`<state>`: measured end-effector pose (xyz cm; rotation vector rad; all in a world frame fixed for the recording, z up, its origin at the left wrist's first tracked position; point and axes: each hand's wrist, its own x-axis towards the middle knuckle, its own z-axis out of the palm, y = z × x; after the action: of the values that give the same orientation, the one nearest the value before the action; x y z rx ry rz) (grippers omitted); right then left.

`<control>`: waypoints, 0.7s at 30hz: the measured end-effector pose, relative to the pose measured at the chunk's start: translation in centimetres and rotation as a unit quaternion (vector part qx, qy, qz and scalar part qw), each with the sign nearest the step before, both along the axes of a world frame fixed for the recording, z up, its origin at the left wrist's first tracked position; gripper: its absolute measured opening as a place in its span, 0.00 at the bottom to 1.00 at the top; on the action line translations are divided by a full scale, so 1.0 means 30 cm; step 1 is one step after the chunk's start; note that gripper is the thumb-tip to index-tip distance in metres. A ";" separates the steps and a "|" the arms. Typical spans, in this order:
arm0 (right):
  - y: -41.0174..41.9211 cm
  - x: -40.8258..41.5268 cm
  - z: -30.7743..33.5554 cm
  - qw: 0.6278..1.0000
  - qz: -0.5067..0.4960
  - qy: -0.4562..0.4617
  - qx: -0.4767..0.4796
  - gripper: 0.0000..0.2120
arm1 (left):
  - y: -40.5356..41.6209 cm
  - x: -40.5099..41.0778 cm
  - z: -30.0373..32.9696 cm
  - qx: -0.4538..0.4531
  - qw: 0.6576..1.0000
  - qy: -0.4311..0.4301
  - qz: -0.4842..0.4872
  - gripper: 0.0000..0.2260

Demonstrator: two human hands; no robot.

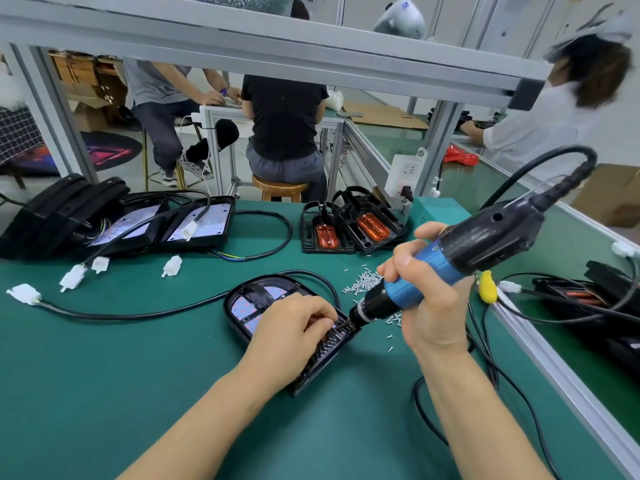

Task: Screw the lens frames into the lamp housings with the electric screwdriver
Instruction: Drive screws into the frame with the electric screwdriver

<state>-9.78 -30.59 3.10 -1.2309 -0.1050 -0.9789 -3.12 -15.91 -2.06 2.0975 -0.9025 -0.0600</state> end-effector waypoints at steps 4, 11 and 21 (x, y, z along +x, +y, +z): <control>0.000 -0.007 0.013 1.000 -0.011 -0.012 0.018 0.16 | 0.034 -0.008 0.013 -0.126 0.976 0.176 0.016 0.09; 0.007 -0.038 0.084 0.976 0.033 -0.062 0.206 0.11 | 0.154 -0.029 0.033 -0.335 0.876 0.346 0.028 0.05; 0.117 -0.035 0.147 0.971 0.089 -0.068 0.209 0.10 | 0.207 -0.059 0.040 -0.370 0.851 0.372 0.021 0.09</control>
<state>-10.85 -27.10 7.50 -0.7541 -0.1073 -0.8737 -4.88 -9.69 -0.88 1.1938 -0.3064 -0.4069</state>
